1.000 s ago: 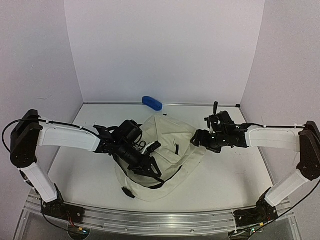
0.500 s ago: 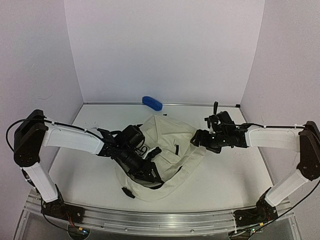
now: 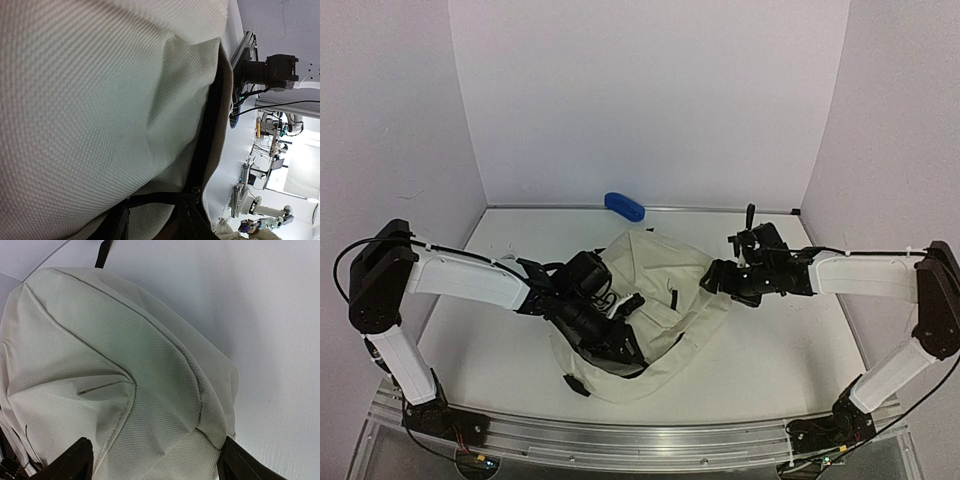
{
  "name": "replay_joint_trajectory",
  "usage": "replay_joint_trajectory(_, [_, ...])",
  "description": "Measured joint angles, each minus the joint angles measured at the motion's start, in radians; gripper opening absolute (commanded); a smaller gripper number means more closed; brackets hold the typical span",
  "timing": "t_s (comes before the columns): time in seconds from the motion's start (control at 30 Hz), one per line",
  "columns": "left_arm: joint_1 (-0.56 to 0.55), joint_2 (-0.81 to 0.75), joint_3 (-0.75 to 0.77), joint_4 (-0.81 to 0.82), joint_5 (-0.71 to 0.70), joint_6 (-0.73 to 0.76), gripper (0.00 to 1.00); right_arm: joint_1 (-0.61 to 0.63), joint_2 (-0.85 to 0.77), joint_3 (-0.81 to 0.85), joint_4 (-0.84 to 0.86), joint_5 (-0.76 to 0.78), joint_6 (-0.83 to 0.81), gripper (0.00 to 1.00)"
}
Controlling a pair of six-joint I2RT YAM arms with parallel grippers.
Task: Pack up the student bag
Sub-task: Zip the student bag at the center of the board.
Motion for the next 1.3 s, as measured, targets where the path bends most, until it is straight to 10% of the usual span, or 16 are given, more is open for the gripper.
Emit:
replay_joint_trajectory(0.7, [-0.001, 0.037, -0.007, 0.142, -0.028, -0.098, 0.16, -0.003, 0.001, -0.013, 0.01, -0.007, 0.011, 0.66])
replay_joint_trajectory(1.3, [-0.005, 0.056, -0.001, 0.203, -0.083, -0.156, 0.0, -0.007, 0.006, -0.014, 0.001, 0.032, 0.021, 0.05])
